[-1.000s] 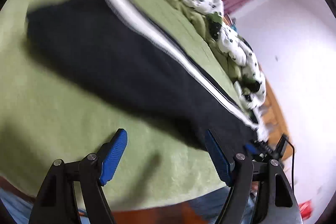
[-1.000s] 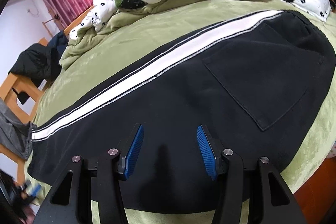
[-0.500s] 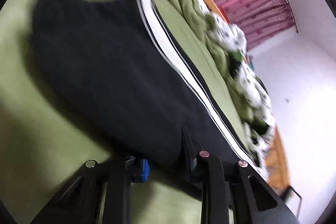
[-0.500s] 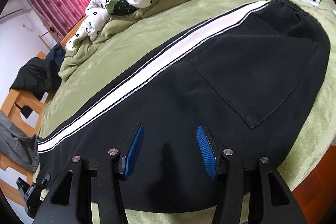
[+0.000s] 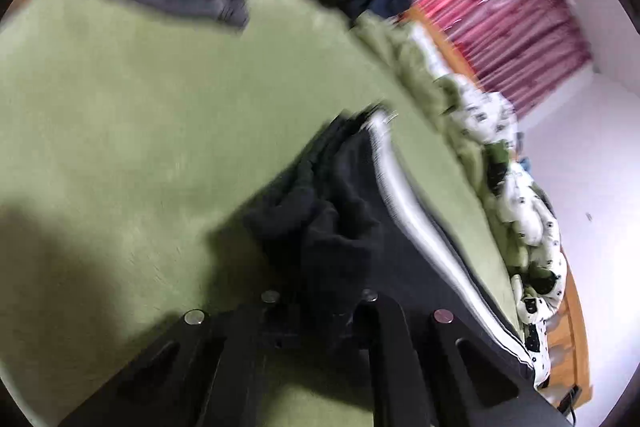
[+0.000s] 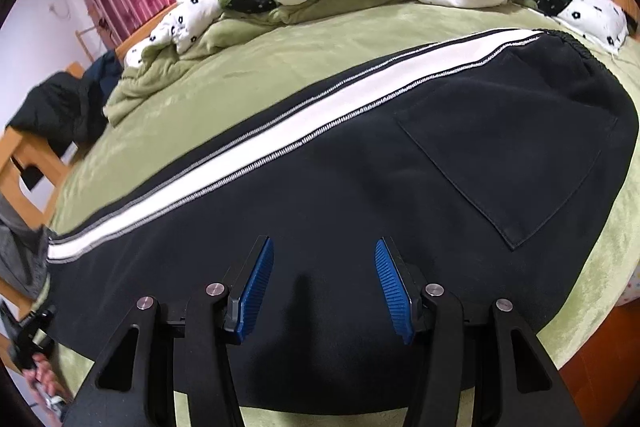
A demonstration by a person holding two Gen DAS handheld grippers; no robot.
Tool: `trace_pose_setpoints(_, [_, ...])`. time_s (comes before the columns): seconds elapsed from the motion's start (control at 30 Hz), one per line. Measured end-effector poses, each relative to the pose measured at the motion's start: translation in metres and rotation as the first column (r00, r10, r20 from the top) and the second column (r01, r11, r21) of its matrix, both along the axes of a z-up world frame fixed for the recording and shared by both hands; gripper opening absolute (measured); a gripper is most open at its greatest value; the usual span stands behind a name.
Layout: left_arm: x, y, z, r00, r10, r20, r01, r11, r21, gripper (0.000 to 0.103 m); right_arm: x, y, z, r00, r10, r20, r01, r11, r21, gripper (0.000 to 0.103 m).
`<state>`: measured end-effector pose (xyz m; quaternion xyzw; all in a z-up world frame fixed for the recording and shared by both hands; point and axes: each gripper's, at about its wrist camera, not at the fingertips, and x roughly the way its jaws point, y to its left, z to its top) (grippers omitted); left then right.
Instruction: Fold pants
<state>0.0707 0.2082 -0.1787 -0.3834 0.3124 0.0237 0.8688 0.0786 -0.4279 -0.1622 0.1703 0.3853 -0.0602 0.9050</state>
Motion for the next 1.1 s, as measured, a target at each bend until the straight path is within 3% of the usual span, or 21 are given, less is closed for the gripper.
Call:
trace_pose_setpoints(0.1, [-0.016, 0.01, 0.013, 0.999, 0.014, 0.036, -0.014, 1.0, 0.008, 0.008, -0.003, 0.001, 0.0, 1.0, 0.026, -0.016, -0.026, 1.0, -0.014, 0.053])
trace_pose_setpoints(0.2, [-0.014, 0.012, -0.002, 1.0, 0.015, -0.018, -0.014, 0.998, 0.064, 0.009, -0.009, -0.003, 0.006, 0.999, 0.033, -0.008, -0.033, 0.999, -0.01, 0.053])
trace_pose_setpoints(0.33, [-0.01, 0.019, -0.025, 0.997, -0.011, -0.071, 0.011, 1.0, -0.004, 0.016, -0.015, -0.018, 0.019, 0.998, 0.069, -0.011, -0.069, 0.997, -0.021, 0.053])
trace_pose_setpoints(0.4, [-0.013, 0.018, -0.021, 0.996, -0.015, -0.09, 0.016, 1.0, 0.012, 0.023, -0.023, -0.036, 0.029, 0.998, 0.063, 0.002, -0.063, 0.996, -0.058, 0.053])
trace_pose_setpoints(0.5, [-0.022, 0.005, -0.008, 0.989, -0.008, -0.144, 0.025, 0.993, 0.118, 0.038, -0.033, -0.078, 0.043, 0.999, 0.01, 0.039, -0.006, 0.995, -0.104, 0.062])
trace_pose_setpoints(0.57, [-0.035, -0.008, 0.0, 0.988, -0.009, -0.154, 0.035, 0.985, 0.167, 0.057, -0.039, -0.109, 0.046, 0.997, -0.045, 0.063, 0.053, 0.991, -0.125, 0.068])
trace_pose_setpoints(0.63, [-0.047, -0.019, 0.006, 0.988, -0.005, -0.151, 0.034, 0.981, 0.193, 0.059, -0.043, -0.149, 0.045, 0.989, -0.126, 0.077, 0.136, 0.981, -0.137, 0.072])
trace_pose_setpoints(0.8, [-0.06, -0.047, 0.011, 0.991, 0.006, -0.136, 0.019, 0.983, 0.183, 0.062, -0.035, -0.246, 0.016, 0.949, -0.302, 0.089, 0.302, 0.953, 0.006, 0.075])
trace_pose_setpoints(1.0, [-0.032, -0.058, -0.002, 0.978, 0.076, -0.194, -0.047, 0.987, 0.151, 0.062, 0.014, -0.31, -0.03, 0.94, -0.341, 0.025, 0.329, 0.922, 0.206, 0.075])
trace_pose_setpoints(1.03, [-0.032, -0.059, -0.001, 0.979, 0.085, -0.184, -0.057, 0.986, 0.154, 0.062, 0.019, -0.314, -0.029, 0.935, -0.351, 0.056, 0.331, 0.917, 0.221, 0.073])
trace_pose_setpoints(1.1, [-0.033, -0.065, 0.003, 0.981, 0.102, -0.167, -0.069, 0.979, 0.191, 0.062, 0.027, -0.315, -0.013, 0.934, -0.35, 0.076, 0.333, 0.927, 0.17, 0.046])
